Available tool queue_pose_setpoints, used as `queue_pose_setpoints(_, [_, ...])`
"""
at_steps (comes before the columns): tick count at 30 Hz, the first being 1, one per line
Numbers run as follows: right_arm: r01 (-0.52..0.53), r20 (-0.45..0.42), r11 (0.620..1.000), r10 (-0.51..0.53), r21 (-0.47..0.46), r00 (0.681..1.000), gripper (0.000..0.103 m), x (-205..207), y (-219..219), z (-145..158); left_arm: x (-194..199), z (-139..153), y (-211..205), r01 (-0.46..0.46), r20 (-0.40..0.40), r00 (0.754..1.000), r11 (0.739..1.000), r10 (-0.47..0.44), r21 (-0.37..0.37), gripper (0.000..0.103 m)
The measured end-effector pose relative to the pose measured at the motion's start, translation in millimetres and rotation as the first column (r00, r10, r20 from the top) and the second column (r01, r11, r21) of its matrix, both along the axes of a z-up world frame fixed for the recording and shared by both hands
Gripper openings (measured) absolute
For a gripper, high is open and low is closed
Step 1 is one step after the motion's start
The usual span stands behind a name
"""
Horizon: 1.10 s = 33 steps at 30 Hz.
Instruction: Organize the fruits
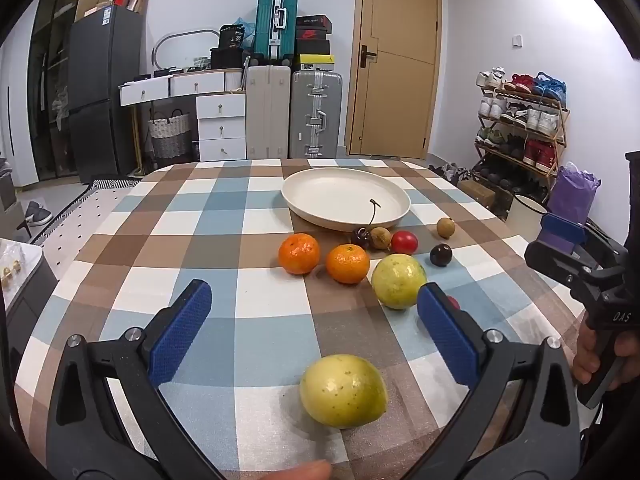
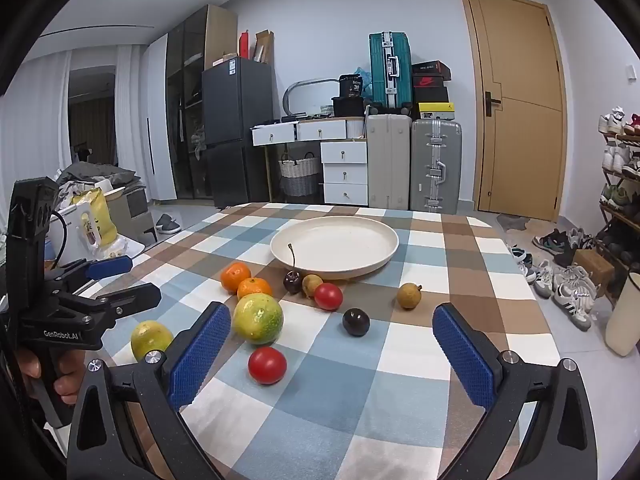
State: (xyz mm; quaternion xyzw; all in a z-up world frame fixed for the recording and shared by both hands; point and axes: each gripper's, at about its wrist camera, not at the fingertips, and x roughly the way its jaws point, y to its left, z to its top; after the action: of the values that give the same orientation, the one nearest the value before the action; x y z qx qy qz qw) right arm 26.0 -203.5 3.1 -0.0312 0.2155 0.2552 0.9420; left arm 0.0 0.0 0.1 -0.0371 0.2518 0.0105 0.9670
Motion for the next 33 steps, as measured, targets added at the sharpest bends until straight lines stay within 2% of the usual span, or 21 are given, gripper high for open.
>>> queue_pose_setpoints(33, [0.0,-0.006,1.0,0.0,0.0,1.0,0.103,0.0,0.1,-0.2,-0.3,-0.1,0.0,0.002,0.012,1.0,1.0,-0.002,-0.001,0.103])
